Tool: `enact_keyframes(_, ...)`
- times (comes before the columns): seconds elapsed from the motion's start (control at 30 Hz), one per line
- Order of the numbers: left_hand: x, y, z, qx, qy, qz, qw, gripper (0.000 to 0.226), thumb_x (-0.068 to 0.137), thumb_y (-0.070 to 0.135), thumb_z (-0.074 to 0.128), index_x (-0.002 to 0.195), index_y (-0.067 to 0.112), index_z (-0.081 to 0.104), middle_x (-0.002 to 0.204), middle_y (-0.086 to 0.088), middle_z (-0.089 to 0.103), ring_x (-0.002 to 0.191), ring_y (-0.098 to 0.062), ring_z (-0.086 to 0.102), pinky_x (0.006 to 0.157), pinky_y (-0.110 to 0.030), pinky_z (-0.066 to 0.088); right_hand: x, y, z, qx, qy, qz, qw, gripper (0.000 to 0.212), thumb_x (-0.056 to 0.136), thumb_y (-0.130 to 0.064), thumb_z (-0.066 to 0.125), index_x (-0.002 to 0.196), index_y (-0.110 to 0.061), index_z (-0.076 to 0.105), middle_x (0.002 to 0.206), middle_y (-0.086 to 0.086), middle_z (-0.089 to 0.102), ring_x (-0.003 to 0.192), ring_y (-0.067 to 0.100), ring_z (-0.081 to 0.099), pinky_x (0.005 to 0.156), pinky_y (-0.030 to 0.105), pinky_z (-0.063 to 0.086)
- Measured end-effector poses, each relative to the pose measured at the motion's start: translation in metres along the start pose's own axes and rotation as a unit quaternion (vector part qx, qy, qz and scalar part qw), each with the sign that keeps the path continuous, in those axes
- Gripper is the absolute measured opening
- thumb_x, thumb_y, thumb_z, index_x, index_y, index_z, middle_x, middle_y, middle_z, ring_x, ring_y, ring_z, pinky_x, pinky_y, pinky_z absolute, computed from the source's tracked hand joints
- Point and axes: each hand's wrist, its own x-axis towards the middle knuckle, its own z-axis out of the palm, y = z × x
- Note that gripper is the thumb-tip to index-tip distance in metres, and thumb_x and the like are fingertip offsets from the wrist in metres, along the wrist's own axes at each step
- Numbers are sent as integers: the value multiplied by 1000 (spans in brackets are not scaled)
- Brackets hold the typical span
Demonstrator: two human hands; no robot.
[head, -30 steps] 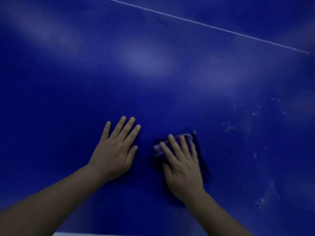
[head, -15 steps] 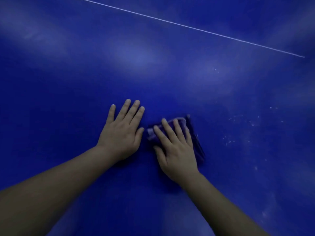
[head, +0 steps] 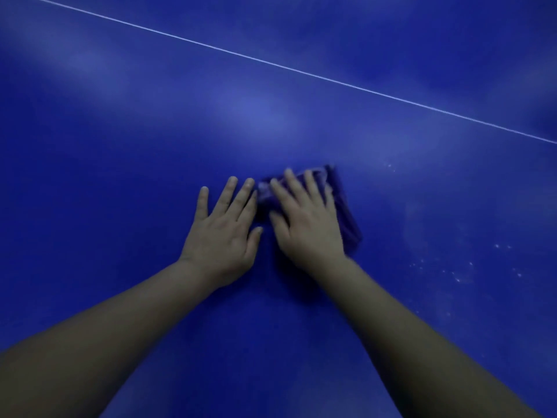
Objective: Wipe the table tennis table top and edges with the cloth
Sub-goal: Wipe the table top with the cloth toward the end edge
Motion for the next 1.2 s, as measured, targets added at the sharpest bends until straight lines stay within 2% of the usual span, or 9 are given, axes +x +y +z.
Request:
enact_keyframes(0.13,16,0,-2,-3,3,-10,1000,67,98,48,16,157,17,19,165,1,8,153,-20,-2,120,-59,1,-54,71,-12,4,-19,-15,1000,58,90,-43,45,145,-28,50,158,0,39,148,30,29,118,54,23)
enact_keyframes(0.3,28,5,-4,1,-3,-19,1000,67,98,49,14,157,17,14,165,2,3,152,-21,-7,119,-60,-1,32,117,-29,45,38,265,962,57,100,-45,37,155,-28,33,167,6,15,153,29,9,122,54,6)
enact_keyframes(0.37,34,9,-6,10,-5,-24,1000,67,98,49,13,157,17,13,165,2,3,152,-22,-7,119,-62,0,86,112,-31,62,57,294,952,58,102,-44,37,157,-28,26,168,8,7,154,27,4,122,54,3)
enact_keyframes(0.47,49,16,-7,12,-11,-33,999,69,96,50,10,157,18,11,166,3,0,152,-21,-9,118,-63,-2,121,88,-23,25,39,176,983,59,101,-45,39,155,-24,32,165,4,22,152,28,14,121,53,8)
enact_keyframes(0.63,79,29,-8,14,-11,-53,998,71,95,51,10,158,17,10,166,2,-1,152,-21,-10,115,-65,-6,21,105,-25,25,-1,-56,998,54,95,-44,42,144,-23,52,154,-3,44,146,23,34,118,47,24)
enact_keyframes(0.73,91,32,-9,18,-20,-51,998,71,95,51,8,158,18,6,166,3,-5,151,-21,-15,116,-64,-7,20,148,-33,34,9,16,999,53,94,-42,42,142,-23,54,154,0,45,146,26,35,116,51,28)
enact_keyframes(0.93,92,27,-11,13,-10,-43,999,70,95,52,5,158,21,2,165,5,-8,151,-18,-16,118,-60,-7,169,146,-47,76,56,239,966,51,104,-43,34,154,-30,32,165,-6,20,153,25,9,121,54,7)
enact_keyframes(1.03,92,23,-11,15,7,-37,999,70,95,52,10,158,22,12,166,2,3,153,-18,-5,120,-58,0,196,92,-31,13,45,119,992,51,102,-43,34,151,-29,37,163,-5,28,151,27,19,119,55,15)
enact_keyframes(1.2,92,21,-9,19,27,-43,999,68,96,49,20,154,16,28,164,-4,20,152,-24,12,118,-59,10,77,74,-19,10,16,-44,999,54,97,-48,38,148,-32,45,158,-7,39,150,26,26,120,51,18)
